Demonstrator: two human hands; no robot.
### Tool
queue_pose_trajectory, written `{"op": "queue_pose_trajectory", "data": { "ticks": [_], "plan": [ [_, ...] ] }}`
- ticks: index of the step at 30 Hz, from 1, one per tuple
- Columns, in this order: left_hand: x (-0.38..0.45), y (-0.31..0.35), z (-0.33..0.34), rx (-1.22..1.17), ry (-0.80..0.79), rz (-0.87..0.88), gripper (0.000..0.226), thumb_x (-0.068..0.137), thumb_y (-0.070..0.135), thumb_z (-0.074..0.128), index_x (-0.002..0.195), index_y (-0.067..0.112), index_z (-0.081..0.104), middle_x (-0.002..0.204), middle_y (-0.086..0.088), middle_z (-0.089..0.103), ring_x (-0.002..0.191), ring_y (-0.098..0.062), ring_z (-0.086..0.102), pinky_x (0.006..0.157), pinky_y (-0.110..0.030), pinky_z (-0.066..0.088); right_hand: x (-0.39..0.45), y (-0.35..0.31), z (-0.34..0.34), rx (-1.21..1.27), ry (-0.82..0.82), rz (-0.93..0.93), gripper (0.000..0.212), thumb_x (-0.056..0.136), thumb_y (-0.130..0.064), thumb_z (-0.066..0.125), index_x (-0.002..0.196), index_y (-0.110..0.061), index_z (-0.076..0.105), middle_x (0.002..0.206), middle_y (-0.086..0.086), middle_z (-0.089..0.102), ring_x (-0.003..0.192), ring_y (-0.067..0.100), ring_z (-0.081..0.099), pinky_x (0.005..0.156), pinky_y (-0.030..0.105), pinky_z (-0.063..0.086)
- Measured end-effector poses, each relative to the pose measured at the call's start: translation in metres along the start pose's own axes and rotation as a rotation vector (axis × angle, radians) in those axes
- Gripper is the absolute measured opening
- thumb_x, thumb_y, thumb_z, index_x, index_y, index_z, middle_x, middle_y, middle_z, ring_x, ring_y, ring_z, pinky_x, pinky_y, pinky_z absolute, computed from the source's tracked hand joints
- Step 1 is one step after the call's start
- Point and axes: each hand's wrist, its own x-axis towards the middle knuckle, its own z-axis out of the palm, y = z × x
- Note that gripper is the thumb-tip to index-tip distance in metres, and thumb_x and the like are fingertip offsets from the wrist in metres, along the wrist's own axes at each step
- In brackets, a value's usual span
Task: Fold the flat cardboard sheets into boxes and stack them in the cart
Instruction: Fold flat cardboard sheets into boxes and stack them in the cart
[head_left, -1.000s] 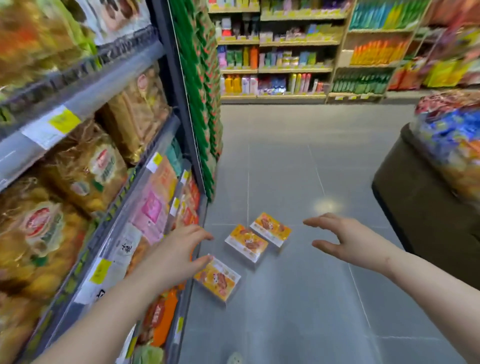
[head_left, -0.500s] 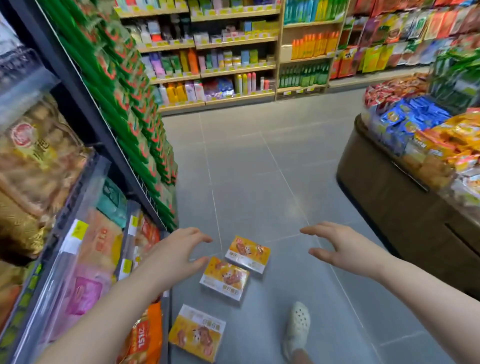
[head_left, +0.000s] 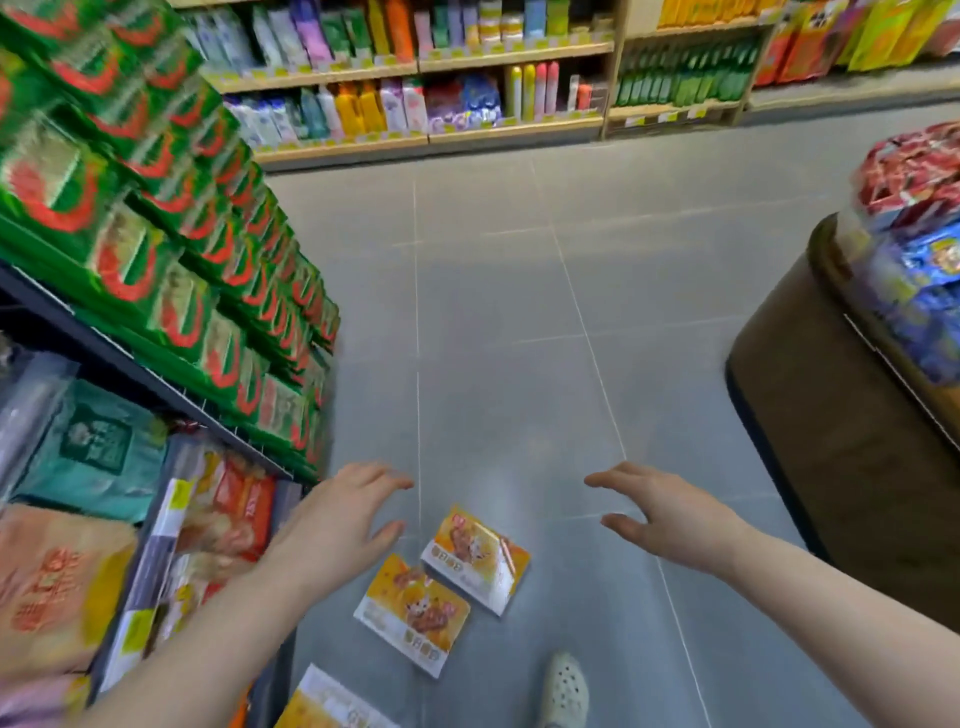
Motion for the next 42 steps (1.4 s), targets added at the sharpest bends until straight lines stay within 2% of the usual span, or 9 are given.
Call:
{"op": "queue_pose_trajectory", "data": {
  "ticks": [3,6,10,13,22,31,35,39,42],
  "plan": [
    [0.039,-0.016,0.024,0.016,0.007,-0.023,0.034,0.057,0.026,0.069,0.089,0.016,0.069,0.083,0.002,0.07,0.078,-0.018,0.07,0.061,-0.026,0.054,0.044,0.022,0.001,-0.016,-0.019,0.01,0.044,0.095,-0.033,0.042,0.138,-0.031,0.033,0.141,-0.009,0.037,0.122,0.015,0.044,0.094,0.026,0.037],
    [0.082,-0.035,0.059,-0.068,-0.036,-0.114,0.041,0.064,0.025,0.057,0.101,0.009,0.067,0.097,-0.009,0.069,0.095,-0.028,0.065,0.079,-0.037,0.051,0.091,0.044,0.022,-0.004,-0.048,0.033,0.044,0.095,-0.033,0.041,0.138,-0.031,0.032,0.141,-0.009,0.036,0.121,0.016,0.045,0.096,0.027,0.037],
    [0.129,-0.065,0.117,-0.185,-0.092,-0.24,0.041,0.085,0.026,0.054,0.124,0.011,0.053,0.127,-0.007,0.054,0.124,-0.024,0.043,0.101,-0.027,0.03,0.14,0.073,0.07,0.044,-0.089,0.079,0.044,0.095,-0.032,0.042,0.138,-0.03,0.033,0.14,-0.007,0.038,0.126,0.016,0.042,0.1,0.03,0.038],
    [0.165,-0.099,0.192,-0.246,-0.181,-0.291,0.041,0.085,0.015,0.059,0.125,0.011,0.052,0.129,-0.007,0.054,0.124,-0.024,0.043,0.103,-0.027,0.028,0.184,0.1,0.133,0.095,-0.135,0.143,0.045,0.095,-0.032,0.042,0.139,-0.03,0.032,0.141,-0.007,0.038,0.128,0.016,0.04,0.101,0.026,0.035],
    [0.217,-0.19,0.411,-0.203,-0.448,-0.413,0.052,0.086,0.018,0.056,0.135,0.013,0.038,0.142,-0.007,0.039,0.129,-0.024,0.038,0.103,-0.026,0.026,0.304,0.162,0.346,0.428,-0.276,0.441,0.047,0.092,-0.023,0.05,0.137,-0.02,0.037,0.134,0.006,0.048,0.12,0.02,0.049,0.098,0.025,0.034],
    [0.279,-0.218,0.559,-0.432,-0.426,-0.477,0.08,0.082,0.016,0.063,0.144,0.02,0.014,0.151,-0.006,0.024,0.136,-0.024,0.028,0.108,-0.032,0.024,0.382,0.191,0.488,0.844,-0.245,0.597,0.067,0.088,-0.02,0.057,0.144,-0.023,0.019,0.147,0.009,0.032,0.129,0.024,0.042,0.103,0.033,0.036],
    [0.295,-0.226,0.596,-0.647,-0.428,-0.597,0.103,0.075,0.007,0.07,0.144,0.031,-0.002,0.143,-0.011,0.037,0.12,-0.026,0.046,0.1,-0.035,0.036,0.396,0.194,0.514,1.245,-0.278,0.72,0.08,0.084,-0.017,0.063,0.143,-0.034,0.012,0.145,0.005,0.034,0.124,0.025,0.045,0.09,0.039,0.045],
    [0.301,-0.228,0.604,-0.787,-0.43,-0.71,0.11,0.071,0.001,0.073,0.143,0.036,-0.003,0.132,-0.014,0.047,0.106,-0.027,0.055,0.093,-0.04,0.043,0.403,0.19,0.526,1.373,-0.255,0.751,0.07,0.085,-0.012,0.062,0.14,-0.027,0.022,0.119,0.002,0.049,0.107,0.023,0.055,0.087,0.038,0.048],
    [0.292,-0.224,0.589,-0.802,-0.388,-0.728,0.109,0.07,-0.006,0.071,0.143,0.033,0.001,0.099,-0.009,0.06,0.083,-0.022,0.061,0.069,-0.029,0.048,0.394,0.183,0.52,1.416,-0.217,0.764,0.056,0.083,-0.01,0.063,0.129,-0.023,0.033,0.101,-0.002,0.053,0.09,0.017,0.06,0.073,0.028,0.051]
  ]
}}
